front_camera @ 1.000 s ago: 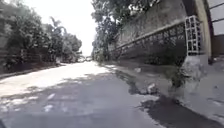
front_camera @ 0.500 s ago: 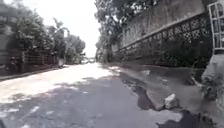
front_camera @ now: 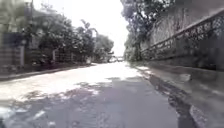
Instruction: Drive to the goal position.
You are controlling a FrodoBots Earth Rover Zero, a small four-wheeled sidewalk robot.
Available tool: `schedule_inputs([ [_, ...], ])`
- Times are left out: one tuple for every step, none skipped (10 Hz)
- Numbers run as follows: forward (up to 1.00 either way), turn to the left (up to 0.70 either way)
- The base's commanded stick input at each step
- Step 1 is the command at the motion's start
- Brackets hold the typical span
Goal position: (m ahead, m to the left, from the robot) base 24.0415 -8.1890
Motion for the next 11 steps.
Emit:
schedule_inputs([
  [1.0,0.0],
  [1.0,0.0],
  [1.0,-0.4],
  [1.0,-0.4],
  [1.0,-0.4],
  [1.0,-0.4],
  [1.0,-0.4],
  [1.0,-0.4],
  [1.0,-0.4],
  [1.0,-0.4],
  [1.0,-0.23],
])
